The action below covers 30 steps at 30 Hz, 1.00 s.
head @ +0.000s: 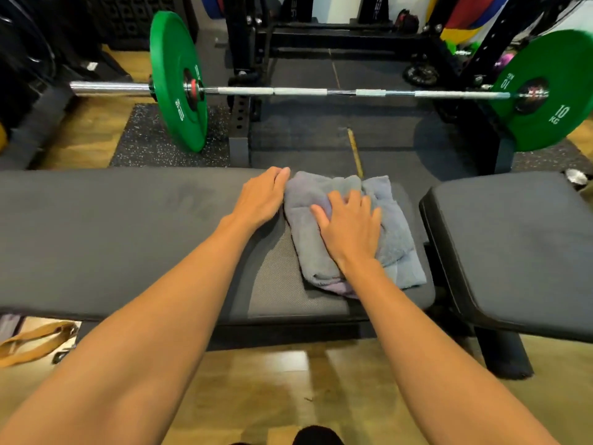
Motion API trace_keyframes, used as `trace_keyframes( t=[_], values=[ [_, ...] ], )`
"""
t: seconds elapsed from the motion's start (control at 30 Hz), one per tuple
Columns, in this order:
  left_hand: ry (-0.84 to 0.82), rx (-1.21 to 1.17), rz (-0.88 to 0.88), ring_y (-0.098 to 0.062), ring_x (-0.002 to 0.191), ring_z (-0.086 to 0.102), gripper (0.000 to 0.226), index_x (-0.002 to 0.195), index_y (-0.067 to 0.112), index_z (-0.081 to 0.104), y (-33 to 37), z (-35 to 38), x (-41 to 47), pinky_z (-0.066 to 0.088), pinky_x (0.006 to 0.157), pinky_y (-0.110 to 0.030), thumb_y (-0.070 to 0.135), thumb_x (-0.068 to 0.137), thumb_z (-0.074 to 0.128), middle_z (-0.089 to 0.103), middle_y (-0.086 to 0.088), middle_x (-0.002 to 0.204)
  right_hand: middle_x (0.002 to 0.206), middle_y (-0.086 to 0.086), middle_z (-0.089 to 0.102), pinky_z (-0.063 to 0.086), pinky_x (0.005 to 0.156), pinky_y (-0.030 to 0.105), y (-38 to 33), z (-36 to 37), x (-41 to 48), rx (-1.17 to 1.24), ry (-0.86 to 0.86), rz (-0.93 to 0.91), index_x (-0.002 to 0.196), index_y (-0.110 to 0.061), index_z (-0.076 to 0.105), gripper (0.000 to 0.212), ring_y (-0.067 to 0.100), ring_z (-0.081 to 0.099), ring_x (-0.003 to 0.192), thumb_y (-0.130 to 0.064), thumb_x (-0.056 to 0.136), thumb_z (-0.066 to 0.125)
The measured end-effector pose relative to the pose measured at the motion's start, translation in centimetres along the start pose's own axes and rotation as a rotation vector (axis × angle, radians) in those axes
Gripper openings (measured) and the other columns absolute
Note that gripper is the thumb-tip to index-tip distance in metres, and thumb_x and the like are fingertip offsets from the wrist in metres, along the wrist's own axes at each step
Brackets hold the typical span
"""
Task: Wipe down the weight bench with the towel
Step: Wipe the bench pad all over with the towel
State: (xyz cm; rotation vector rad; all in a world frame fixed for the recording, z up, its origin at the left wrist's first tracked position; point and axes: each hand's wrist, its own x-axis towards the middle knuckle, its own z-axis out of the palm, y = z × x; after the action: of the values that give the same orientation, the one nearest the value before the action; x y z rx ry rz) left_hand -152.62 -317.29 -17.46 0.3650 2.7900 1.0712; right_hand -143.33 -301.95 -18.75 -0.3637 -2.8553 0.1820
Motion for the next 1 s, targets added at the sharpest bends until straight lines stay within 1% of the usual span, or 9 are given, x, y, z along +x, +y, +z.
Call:
trace_keyframes(
  t=[0.2, 0.27, 0.4, 0.5, 0.6, 0.7, 0.77, 0.87, 1.0],
  values=[
    [0.031, 0.105, 0.079, -0.04, 0.097, 0.058, 0.043, 0.093, 0.011, 0.059, -1.8, -1.3, -0.7, 0.039, 0.087, -0.044, 0.038, 0.103, 0.026, 0.068, -0.015, 0.101, 0.092, 0.008, 0.056, 0.036, 0.063, 0.039, -2.7, -1.4, -9.1, -0.098, 0.032, -0.054, 0.094, -0.022, 0.058, 0.037, 0.028, 0.051, 0.079, -0.056, 0.094, 0.044],
    [0.075, 0.141, 0.1, -0.04, 0.093, 0.057, 0.04, 0.089, 0.012, 0.059, -2.6, -1.7, 0.4, 0.038, 0.087, -0.044, 0.034, 0.103, 0.028, 0.068, -0.014, 0.095, 0.088, 0.008, 0.056, 0.034, 0.061, 0.038, -3.1, -0.7, -7.3, -0.091, 0.066, -0.058, 0.089, -0.021, 0.058, 0.037, 0.028, 0.051, 0.077, -0.055, 0.095, 0.043],
    [0.107, 0.163, 0.121, -0.035, 0.086, 0.057, 0.033, 0.078, 0.019, 0.045, -5.1, -2.2, 2.7, 0.035, 0.102, -0.047, 0.028, 0.102, 0.026, 0.062, -0.006, 0.083, 0.084, 0.009, 0.058, 0.032, 0.06, 0.036, -4.8, 2.9, 1.1, -0.116, 0.13, -0.06, 0.085, -0.019, 0.06, 0.039, 0.03, 0.054, 0.075, -0.053, 0.094, 0.043],
    [0.161, 0.205, 0.113, -0.032, 0.086, 0.057, 0.037, 0.083, 0.008, 0.059, -6.2, -2.7, 3.2, 0.034, 0.104, -0.048, 0.023, 0.102, 0.031, 0.064, -0.009, 0.086, 0.092, 0.012, 0.062, 0.039, 0.064, 0.04, -6.5, 4.7, 8.1, -0.109, 0.098, -0.053, 0.092, -0.017, 0.064, 0.042, 0.033, 0.058, 0.084, -0.052, 0.094, 0.041],
    [0.135, 0.36, 0.114, -0.031, 0.104, 0.056, 0.039, 0.106, 0.012, 0.066, -6.5, -3.5, 2.2, 0.03, 0.105, -0.049, 0.026, 0.102, 0.03, 0.065, -0.009, 0.103, 0.115, 0.013, 0.059, 0.04, 0.084, 0.047, -7.3, 4.7, 11.5, -0.097, -0.043, -0.058, 0.114, -0.017, 0.06, 0.045, 0.033, 0.053, 0.106, -0.052, 0.099, 0.036],
    [0.07, 0.357, 0.059, -0.032, 0.134, 0.041, 0.04, 0.133, 0.015, 0.056, -6.9, -4.4, 1.4, 0.022, 0.112, -0.049, 0.024, 0.104, 0.03, 0.052, -0.012, 0.14, 0.121, 0.013, 0.056, 0.038, 0.089, 0.049, -7.3, 3.9, 9.8, -0.049, -0.026, -0.059, 0.118, -0.018, 0.056, 0.045, 0.032, 0.051, 0.11, -0.054, 0.1, 0.035],
    [0.034, 0.366, 0.077, -0.031, 0.141, 0.033, 0.04, 0.14, 0.016, 0.048, -7.1, -4.5, 0.9, 0.018, 0.115, -0.049, 0.018, 0.103, 0.033, 0.042, -0.011, 0.15, 0.117, 0.013, 0.057, 0.039, 0.084, 0.048, -7.3, 3.2, 6.2, -0.029, -0.032, -0.075, 0.114, -0.019, 0.057, 0.044, 0.033, 0.052, 0.106, -0.056, 0.098, 0.038],
    [0.05, 0.35, 0.078, -0.03, 0.139, 0.036, 0.04, 0.139, 0.013, 0.05, -7.7, -4.9, 0.7, 0.021, 0.114, -0.047, 0.017, 0.1, 0.041, 0.045, -0.011, 0.148, 0.104, 0.011, 0.06, 0.039, 0.073, 0.043, -7.3, 1.5, -0.2, -0.02, -0.004, -0.098, 0.103, -0.02, 0.06, 0.041, 0.032, 0.055, 0.093, -0.057, 0.094, 0.044],
    [0.115, 0.328, 0.159, -0.031, 0.121, 0.054, 0.033, 0.127, 0.014, 0.061, -8.6, -5.8, 1.2, 0.033, 0.105, -0.046, 0.024, 0.097, 0.05, 0.062, -0.008, 0.129, 0.092, 0.005, 0.057, 0.034, 0.065, 0.038, -7.2, -0.6, -8.2, -0.056, -0.005, -0.133, 0.095, -0.024, 0.059, 0.037, 0.026, 0.051, 0.08, -0.058, 0.094, 0.045]
  ],
)
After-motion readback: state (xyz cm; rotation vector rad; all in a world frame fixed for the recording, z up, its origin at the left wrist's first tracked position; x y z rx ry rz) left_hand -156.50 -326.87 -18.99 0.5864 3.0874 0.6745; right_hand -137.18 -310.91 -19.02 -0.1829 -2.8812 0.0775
